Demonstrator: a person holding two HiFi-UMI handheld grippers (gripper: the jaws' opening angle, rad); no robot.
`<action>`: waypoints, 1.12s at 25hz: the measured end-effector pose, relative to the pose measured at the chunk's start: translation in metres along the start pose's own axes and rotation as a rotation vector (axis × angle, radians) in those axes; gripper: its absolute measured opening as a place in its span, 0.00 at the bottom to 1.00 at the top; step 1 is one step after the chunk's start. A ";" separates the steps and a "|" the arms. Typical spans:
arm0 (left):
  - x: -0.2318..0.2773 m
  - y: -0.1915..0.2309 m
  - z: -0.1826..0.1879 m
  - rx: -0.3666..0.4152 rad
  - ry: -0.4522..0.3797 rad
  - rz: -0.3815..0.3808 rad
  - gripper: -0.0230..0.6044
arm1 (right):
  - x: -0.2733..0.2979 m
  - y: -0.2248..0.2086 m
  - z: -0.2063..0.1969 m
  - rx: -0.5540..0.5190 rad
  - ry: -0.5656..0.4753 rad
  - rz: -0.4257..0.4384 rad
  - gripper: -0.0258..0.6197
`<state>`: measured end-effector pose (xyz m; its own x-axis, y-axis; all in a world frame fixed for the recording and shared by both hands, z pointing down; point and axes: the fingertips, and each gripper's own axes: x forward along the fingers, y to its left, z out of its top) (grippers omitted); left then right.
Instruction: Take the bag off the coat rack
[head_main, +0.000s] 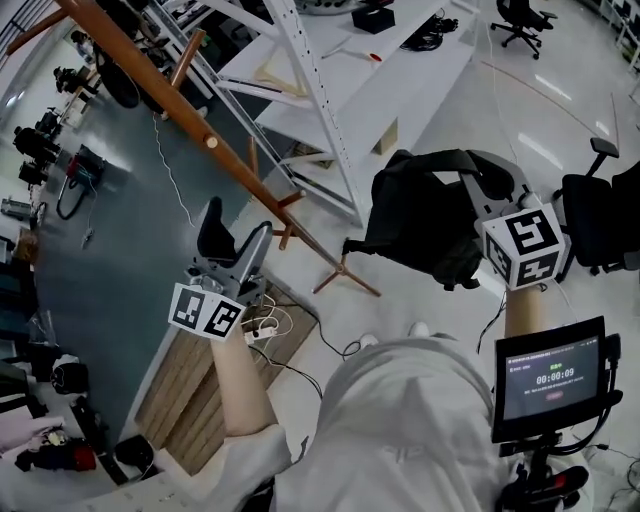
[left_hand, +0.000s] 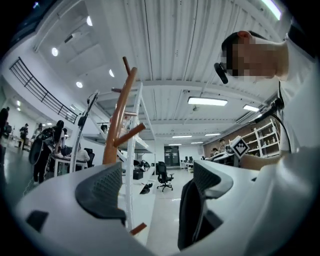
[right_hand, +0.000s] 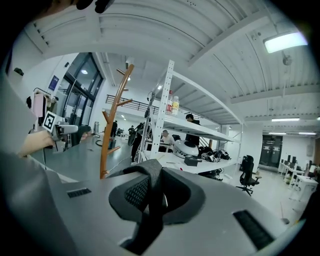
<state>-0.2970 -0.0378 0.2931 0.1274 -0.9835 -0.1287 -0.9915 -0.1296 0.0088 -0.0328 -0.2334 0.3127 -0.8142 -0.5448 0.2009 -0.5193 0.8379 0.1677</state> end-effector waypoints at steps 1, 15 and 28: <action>0.001 -0.007 -0.012 -0.008 0.026 -0.006 0.73 | 0.000 0.003 -0.001 0.000 0.006 0.005 0.11; 0.045 -0.098 -0.110 -0.160 0.169 -0.191 0.73 | -0.024 0.019 -0.043 0.073 0.052 -0.020 0.11; 0.092 -0.163 -0.141 -0.214 0.223 -0.375 0.73 | -0.060 0.002 -0.084 0.093 0.130 -0.149 0.11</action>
<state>-0.1202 -0.1254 0.4192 0.5002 -0.8643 0.0532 -0.8519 -0.4802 0.2090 0.0366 -0.2019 0.3825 -0.6894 -0.6574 0.3042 -0.6582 0.7439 0.1160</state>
